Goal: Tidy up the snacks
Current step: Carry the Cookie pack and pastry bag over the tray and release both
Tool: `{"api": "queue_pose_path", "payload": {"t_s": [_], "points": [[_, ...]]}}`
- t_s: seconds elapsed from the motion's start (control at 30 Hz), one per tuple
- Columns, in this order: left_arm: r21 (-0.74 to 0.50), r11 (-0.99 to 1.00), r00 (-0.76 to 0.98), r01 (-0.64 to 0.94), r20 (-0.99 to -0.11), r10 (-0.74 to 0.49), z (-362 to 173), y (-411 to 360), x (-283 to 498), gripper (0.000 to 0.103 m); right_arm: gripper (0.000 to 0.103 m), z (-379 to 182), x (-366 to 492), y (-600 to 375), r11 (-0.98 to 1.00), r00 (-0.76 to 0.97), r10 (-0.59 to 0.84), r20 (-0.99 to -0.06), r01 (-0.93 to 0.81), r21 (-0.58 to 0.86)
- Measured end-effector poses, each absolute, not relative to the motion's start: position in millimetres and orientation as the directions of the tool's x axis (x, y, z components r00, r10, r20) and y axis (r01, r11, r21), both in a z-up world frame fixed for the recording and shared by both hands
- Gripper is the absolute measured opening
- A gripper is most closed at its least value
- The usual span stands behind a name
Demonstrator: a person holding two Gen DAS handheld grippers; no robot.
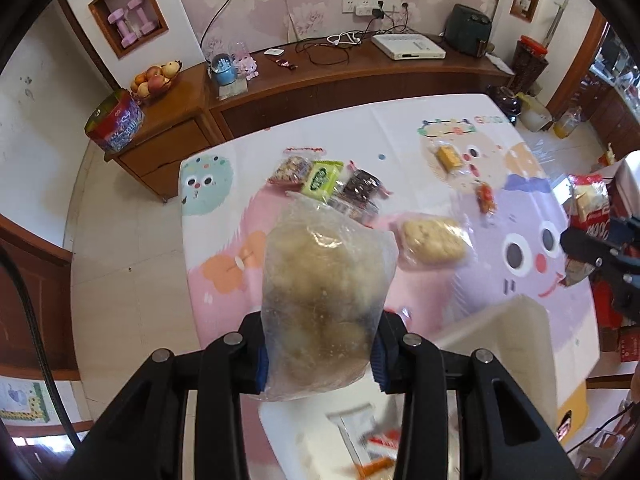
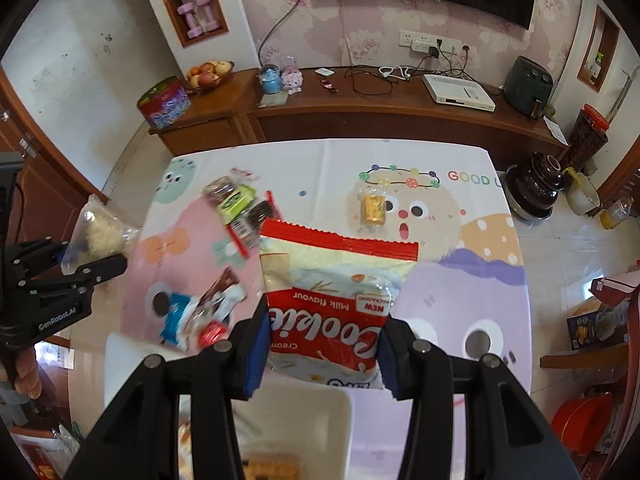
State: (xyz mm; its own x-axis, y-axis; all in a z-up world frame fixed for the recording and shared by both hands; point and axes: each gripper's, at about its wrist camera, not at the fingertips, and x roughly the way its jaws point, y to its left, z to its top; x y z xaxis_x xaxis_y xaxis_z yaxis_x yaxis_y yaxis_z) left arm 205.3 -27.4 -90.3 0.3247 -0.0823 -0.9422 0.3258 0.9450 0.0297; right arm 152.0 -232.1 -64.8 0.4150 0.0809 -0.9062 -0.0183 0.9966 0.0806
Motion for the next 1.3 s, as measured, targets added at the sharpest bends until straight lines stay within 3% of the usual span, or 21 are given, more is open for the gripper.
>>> {"api": "queue_pose_path", "payload": {"t_s": [0.57,1.3], "points": [[-0.044,0.967,0.36,0.253,-0.923,-0.136,-70,-1,81,0.037,0.046,-19,36,-152,0.979,0.433,0.188,-0.881,-0.153,0.134],[-0.004,0.972,0.333,0.236,-0.939,-0.085,-103,0,41,0.038,0.047,-65,-7,-134,0.987,0.297,0.136,-0.945,-0.12,0.105]]}}
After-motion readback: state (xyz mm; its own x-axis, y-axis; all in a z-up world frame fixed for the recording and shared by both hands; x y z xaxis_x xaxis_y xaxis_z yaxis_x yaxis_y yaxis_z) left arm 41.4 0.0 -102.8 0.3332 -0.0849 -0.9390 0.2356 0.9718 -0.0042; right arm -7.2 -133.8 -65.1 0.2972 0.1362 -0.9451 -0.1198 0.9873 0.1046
